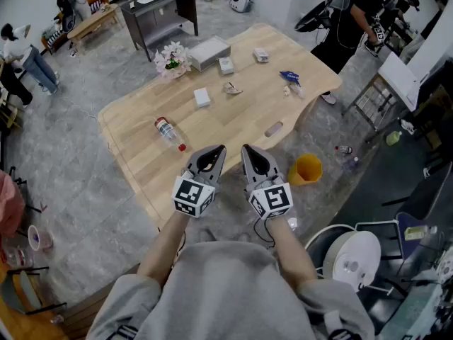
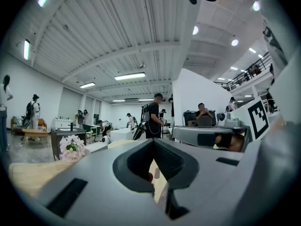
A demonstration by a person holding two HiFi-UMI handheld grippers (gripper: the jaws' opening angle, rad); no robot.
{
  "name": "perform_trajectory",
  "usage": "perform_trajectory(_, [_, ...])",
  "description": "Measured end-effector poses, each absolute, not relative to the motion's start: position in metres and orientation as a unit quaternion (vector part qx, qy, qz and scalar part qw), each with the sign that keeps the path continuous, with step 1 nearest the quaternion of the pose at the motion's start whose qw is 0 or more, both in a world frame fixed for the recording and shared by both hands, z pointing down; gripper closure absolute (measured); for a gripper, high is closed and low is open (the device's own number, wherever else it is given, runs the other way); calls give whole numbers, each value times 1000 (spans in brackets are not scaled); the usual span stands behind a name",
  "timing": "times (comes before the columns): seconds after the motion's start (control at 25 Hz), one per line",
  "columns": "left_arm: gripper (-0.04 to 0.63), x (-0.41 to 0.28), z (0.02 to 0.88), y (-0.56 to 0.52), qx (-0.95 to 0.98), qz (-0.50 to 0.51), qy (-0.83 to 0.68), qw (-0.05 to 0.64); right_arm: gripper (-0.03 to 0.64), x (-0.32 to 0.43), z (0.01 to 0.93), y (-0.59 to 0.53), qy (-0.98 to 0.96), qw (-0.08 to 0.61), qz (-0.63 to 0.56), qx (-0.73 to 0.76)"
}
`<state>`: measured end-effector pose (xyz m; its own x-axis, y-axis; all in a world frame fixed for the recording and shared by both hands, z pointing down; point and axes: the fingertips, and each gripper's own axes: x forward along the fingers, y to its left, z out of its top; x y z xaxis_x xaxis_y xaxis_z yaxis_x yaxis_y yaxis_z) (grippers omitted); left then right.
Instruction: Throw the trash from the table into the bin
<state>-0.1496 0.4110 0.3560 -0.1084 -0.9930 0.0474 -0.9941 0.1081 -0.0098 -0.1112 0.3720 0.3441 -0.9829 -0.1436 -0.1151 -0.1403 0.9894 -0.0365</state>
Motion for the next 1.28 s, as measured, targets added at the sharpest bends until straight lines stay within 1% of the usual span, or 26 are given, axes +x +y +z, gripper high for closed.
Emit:
perform_trajectory(0.16, [589, -144, 344, 408, 680, 30, -732, -28, 612, -114, 335, 374, 996, 58, 43, -54])
perform_trajectory(0.32, [589, -138, 341, 406, 688, 31, -724, -41, 612, -112, 336, 374, 996, 60, 49, -51])
perform_trajectory(0.64, [589, -135, 348, 406, 683, 33, -729, -31, 612, -102, 335, 374, 996, 75, 29, -47])
perform_trajectory(1.28, [589, -113, 375, 408, 658, 49, -752, 5, 612, -68, 360, 366, 997, 61, -10, -39])
